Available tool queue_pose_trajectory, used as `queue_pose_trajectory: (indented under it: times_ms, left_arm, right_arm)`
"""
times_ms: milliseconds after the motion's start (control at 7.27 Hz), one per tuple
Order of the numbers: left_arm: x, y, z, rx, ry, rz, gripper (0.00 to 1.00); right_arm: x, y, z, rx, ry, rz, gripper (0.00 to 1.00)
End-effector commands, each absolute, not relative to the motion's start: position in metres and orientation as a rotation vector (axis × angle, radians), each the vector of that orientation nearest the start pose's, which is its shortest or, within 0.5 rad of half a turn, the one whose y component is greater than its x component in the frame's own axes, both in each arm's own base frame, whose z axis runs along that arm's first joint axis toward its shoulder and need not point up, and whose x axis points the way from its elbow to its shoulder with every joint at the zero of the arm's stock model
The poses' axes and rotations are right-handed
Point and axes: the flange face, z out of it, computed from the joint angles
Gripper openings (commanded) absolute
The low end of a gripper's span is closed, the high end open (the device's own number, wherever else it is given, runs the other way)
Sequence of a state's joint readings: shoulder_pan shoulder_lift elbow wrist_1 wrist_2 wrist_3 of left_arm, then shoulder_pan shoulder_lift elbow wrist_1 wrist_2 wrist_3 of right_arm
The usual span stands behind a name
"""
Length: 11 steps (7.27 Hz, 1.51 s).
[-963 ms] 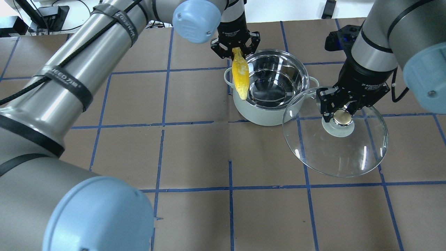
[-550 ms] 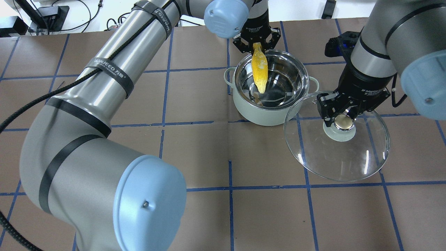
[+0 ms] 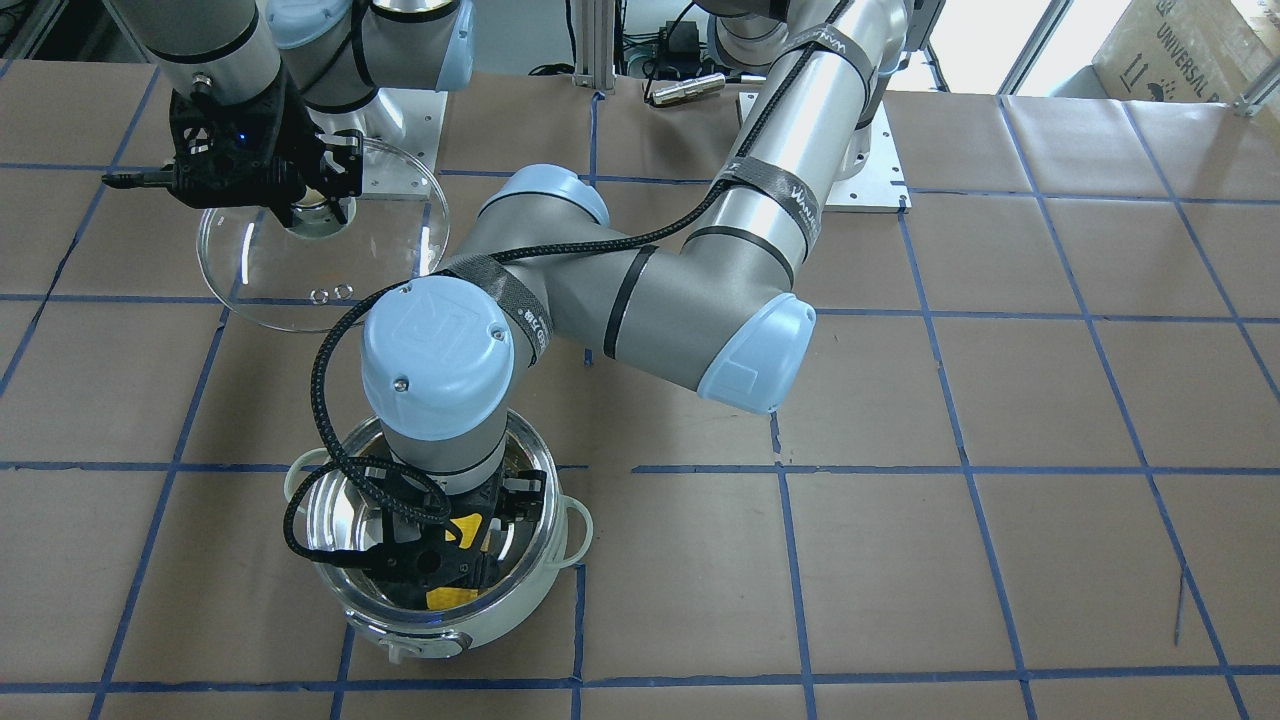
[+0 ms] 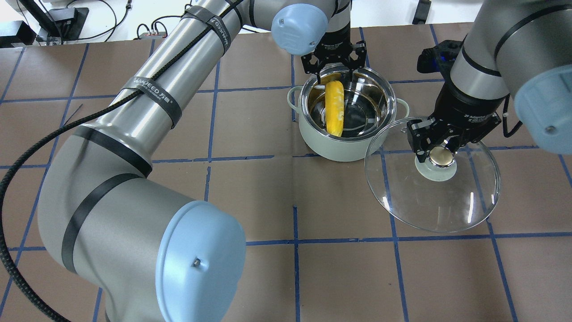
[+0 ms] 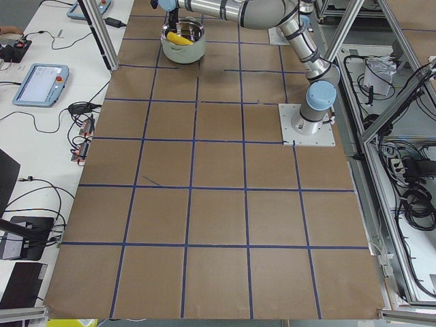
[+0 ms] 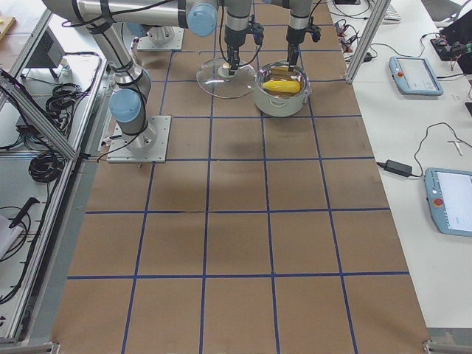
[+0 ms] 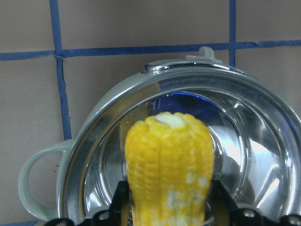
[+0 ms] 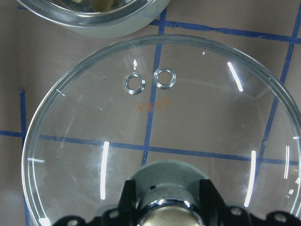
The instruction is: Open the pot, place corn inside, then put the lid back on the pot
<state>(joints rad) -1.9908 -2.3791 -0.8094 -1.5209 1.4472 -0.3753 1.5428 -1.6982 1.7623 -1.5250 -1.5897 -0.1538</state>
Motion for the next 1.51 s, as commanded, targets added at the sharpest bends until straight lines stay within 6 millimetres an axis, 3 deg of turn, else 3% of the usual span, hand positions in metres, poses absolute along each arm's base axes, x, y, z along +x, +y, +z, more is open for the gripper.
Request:
queue_pose_trajectory:
  times_ms: [0,138,275,550,688,826,963,1101,1239,1376]
  left_arm:
    - [-0.420,-0.665,0.352,0.104,3.179,0.248,1.00]
    - [-0.376,-0.672,0.377,0.134,3.171,0.287,1.00]
    - [-0.329,-0.676,0.403,0.166,3.174,0.322,1.00]
    - [-0.251,-0.660,0.437,0.075,3.133,0.396,1.00]
    - [-0.212,-0.636,0.429,0.124,3.083,0.515,1.00]
    - [-0.176,-0.598,0.442,0.127,3.031,0.525,1.00]
    - [-0.157,-0.561,0.446,0.089,3.034,0.512,1.00]
    - [-0.154,-0.528,0.458,0.061,3.047,0.438,1.00]
    - [-0.149,-0.501,0.481,0.064,3.071,0.276,1.00]
    - [-0.138,-0.486,0.486,0.034,3.081,0.185,1.00]
  right_arm:
    - [0.119,-0.432,0.453,-0.202,3.141,0.152,0.35]
    - [0.124,-0.436,0.465,-0.193,3.134,0.100,0.35]
    - [0.133,-0.459,0.459,-0.186,3.078,0.114,0.35]
    - [0.142,-0.525,0.469,-0.214,3.063,0.061,0.35]
    - [0.166,-0.553,0.475,-0.272,3.063,0.027,0.35]
    - [0.187,-0.579,0.462,-0.322,3.056,0.047,0.35]
    - [0.196,-0.602,0.463,-0.338,3.054,0.024,0.35]
    - [0.203,-0.619,0.454,-0.338,3.058,0.037,0.35]
    - [0.206,-0.627,0.432,-0.341,3.058,0.088,0.35]
    - [0.206,-0.641,0.415,-0.349,3.070,0.052,0.34]
